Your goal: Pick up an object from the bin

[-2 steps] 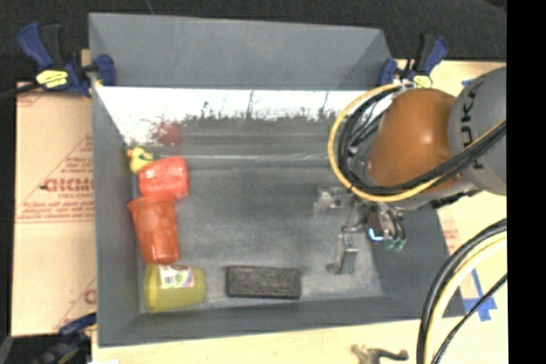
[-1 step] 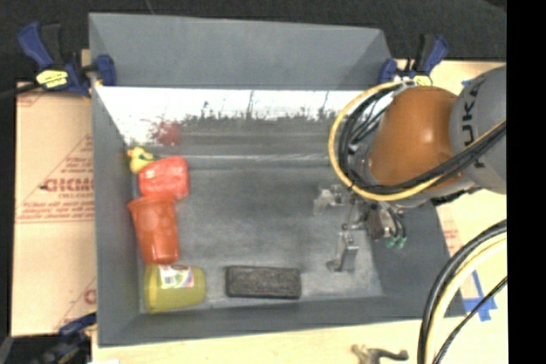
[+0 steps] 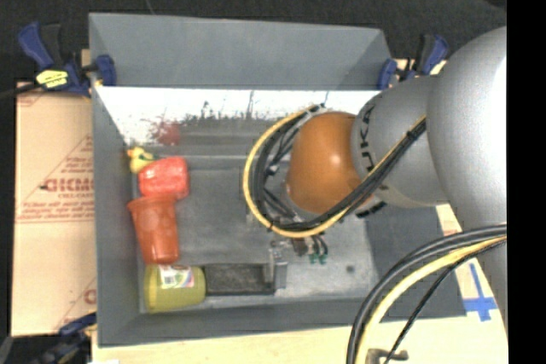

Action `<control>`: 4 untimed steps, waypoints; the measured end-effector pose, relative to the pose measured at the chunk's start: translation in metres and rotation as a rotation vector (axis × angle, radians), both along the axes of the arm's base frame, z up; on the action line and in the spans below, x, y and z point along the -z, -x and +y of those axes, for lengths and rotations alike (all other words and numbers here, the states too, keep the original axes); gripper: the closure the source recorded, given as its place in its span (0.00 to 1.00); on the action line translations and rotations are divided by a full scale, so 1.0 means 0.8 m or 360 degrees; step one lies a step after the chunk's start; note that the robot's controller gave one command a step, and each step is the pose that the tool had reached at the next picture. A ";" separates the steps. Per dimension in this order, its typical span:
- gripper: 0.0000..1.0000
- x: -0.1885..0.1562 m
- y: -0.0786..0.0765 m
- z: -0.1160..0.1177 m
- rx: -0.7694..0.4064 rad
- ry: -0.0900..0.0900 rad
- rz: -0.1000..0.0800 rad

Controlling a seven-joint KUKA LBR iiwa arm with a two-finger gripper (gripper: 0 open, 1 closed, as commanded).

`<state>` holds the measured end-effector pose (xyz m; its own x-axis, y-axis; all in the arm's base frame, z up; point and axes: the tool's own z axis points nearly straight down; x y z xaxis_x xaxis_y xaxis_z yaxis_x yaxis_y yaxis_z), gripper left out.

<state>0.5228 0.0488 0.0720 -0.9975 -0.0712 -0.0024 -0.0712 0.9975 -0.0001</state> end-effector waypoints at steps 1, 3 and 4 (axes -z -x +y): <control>0.00 -0.074 0.001 -0.023 0.0121 0.0007 -0.0014; 0.00 0.002 0.032 0.051 -0.0047 0.0012 -0.0024; 1.00 0.002 0.062 0.028 0.0351 -0.0002 -0.0008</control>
Offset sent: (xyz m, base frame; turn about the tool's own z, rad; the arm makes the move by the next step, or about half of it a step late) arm -0.0503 0.0524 0.0280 0.0559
